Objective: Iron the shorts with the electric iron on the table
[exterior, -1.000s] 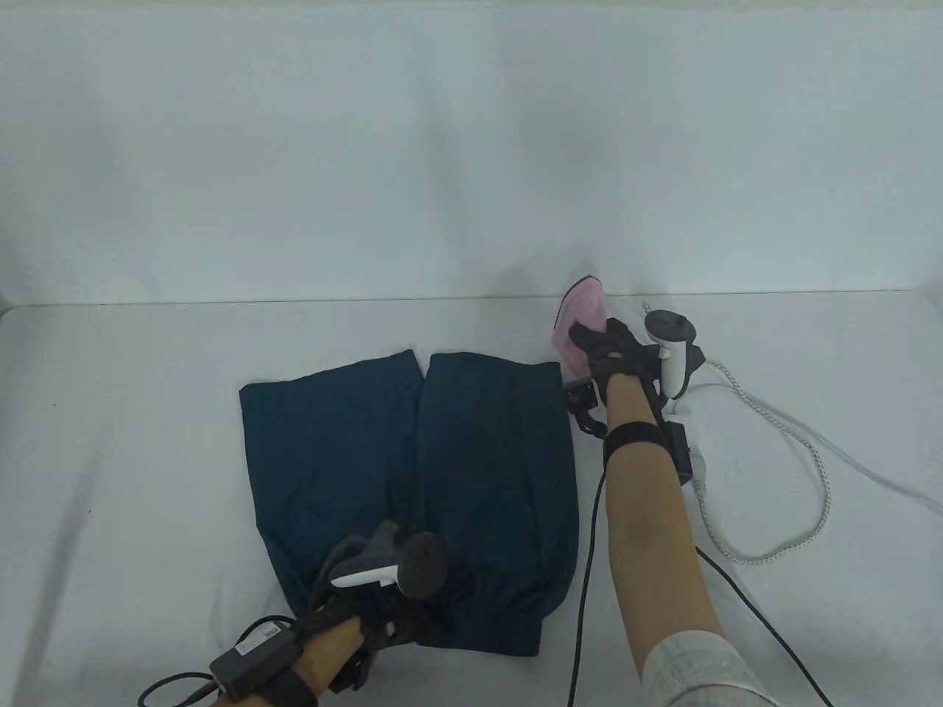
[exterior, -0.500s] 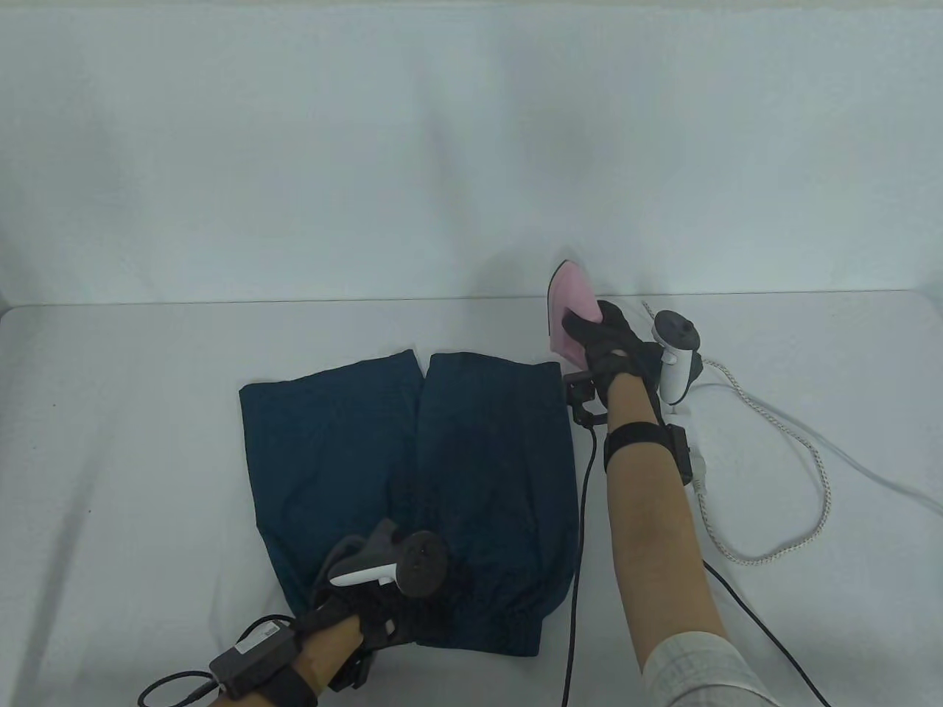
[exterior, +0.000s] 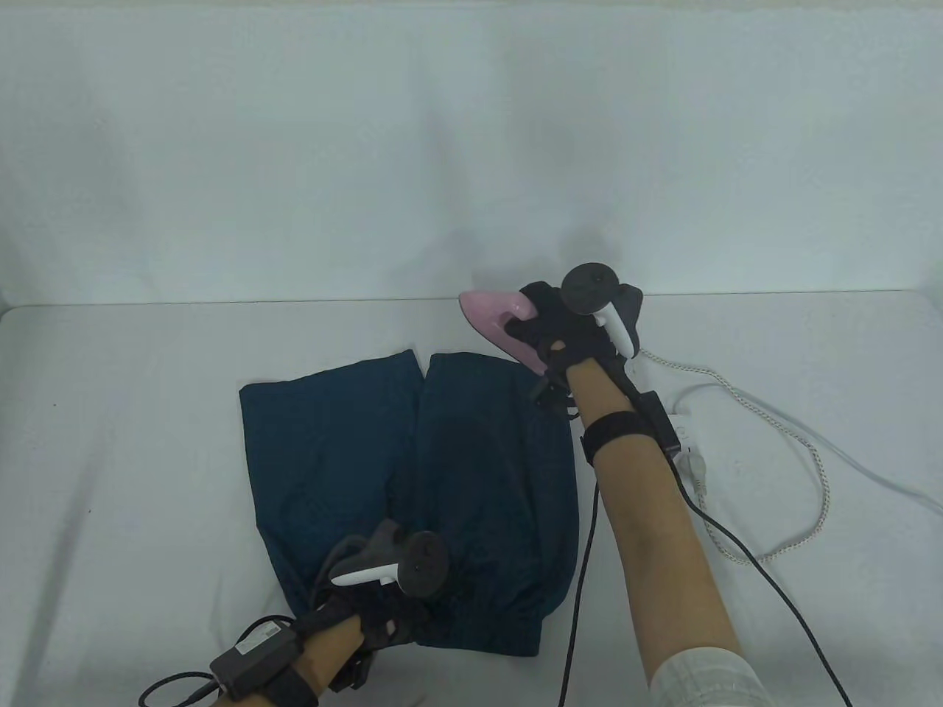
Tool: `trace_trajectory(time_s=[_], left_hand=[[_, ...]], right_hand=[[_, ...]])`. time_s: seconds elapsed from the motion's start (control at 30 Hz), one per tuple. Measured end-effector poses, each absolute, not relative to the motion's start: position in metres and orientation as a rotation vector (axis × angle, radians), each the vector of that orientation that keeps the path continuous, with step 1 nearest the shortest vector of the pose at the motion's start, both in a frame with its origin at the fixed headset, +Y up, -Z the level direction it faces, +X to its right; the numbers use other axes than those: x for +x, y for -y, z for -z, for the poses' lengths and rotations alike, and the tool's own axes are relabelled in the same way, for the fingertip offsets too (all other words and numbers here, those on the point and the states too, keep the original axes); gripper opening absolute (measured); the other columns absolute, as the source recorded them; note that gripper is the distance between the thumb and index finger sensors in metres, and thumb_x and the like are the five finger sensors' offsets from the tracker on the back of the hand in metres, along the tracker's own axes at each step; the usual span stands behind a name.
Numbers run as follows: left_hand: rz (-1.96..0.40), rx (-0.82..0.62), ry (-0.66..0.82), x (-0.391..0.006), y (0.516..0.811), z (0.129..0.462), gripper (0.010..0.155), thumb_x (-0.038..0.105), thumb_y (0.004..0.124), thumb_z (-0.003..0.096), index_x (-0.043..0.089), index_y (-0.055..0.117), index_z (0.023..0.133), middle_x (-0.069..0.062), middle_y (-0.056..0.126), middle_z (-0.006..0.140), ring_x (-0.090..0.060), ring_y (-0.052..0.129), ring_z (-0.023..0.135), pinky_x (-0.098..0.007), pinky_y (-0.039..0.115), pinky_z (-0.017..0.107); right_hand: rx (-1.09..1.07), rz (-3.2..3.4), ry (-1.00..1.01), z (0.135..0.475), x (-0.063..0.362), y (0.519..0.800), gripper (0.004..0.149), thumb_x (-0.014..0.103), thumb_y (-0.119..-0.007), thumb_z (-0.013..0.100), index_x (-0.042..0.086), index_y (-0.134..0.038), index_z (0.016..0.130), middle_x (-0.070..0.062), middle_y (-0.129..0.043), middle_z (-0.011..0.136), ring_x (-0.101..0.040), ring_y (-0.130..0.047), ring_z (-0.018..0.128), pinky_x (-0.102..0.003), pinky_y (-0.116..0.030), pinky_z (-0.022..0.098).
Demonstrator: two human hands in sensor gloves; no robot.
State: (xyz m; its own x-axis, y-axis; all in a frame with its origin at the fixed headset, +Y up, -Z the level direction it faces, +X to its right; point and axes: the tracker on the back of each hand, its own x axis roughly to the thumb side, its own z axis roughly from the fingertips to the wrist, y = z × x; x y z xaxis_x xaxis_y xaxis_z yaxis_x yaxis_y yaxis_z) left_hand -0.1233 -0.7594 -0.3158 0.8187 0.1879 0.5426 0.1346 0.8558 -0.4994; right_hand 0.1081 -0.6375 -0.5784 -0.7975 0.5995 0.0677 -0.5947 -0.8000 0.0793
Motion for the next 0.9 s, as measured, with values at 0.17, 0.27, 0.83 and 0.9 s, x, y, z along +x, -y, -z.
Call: trace_trajectory(time_s=[0.17,0.27,0.83,0.9], left_hand=[[-0.029,-0.555,0.618,-0.123,0.76,0.316,0.072,0.057,0.082,0.0434,0.046,0.051,0.107,0.009,0.05,0.108,-0.02,0.061,0.091,-0.061,0.049,0.075],[-0.029,-0.554,0.617,-0.123,0.76,0.316,0.072,0.057,0.082,0.0434,0.046,0.051,0.107,0.009,0.05,0.108,-0.02,0.061,0.091,-0.061,0.049,0.075],[-0.029,-0.56,0.612,-0.123,0.76,0.316,0.072,0.057,0.082,0.0434,0.046,0.051,0.107,0.01,0.05,0.108,-0.019,0.06,0.092,-0.06,0.049,0.075],[-0.028,-0.561,0.612,-0.123,0.76,0.316,0.072,0.057,0.082,0.0435,0.046,0.051,0.107,0.01,0.05,0.108,-0.019,0.06,0.092,-0.06,0.048,0.075]], right_hand=[[0.253,-2.648,-0.139,0.58,0.061,0.645,0.056,0.046,-0.098,0.041,0.035,-0.072,0.09,0.01,-0.084,0.079,-0.016,-0.092,0.063,-0.057,-0.078,0.044],[0.321,-2.714,-0.179,0.58,0.036,0.654,0.057,0.047,-0.098,0.041,0.034,-0.072,0.09,0.009,-0.084,0.079,-0.015,-0.093,0.061,-0.055,-0.079,0.041],[0.384,-2.856,-0.289,0.582,0.0,0.701,0.058,0.047,-0.098,0.04,0.036,-0.072,0.091,0.01,-0.085,0.079,-0.011,-0.095,0.057,-0.048,-0.081,0.035],[0.395,-2.885,-0.289,0.582,0.001,0.7,0.059,0.047,-0.098,0.04,0.037,-0.072,0.091,0.011,-0.085,0.079,-0.011,-0.095,0.057,-0.047,-0.081,0.035]])
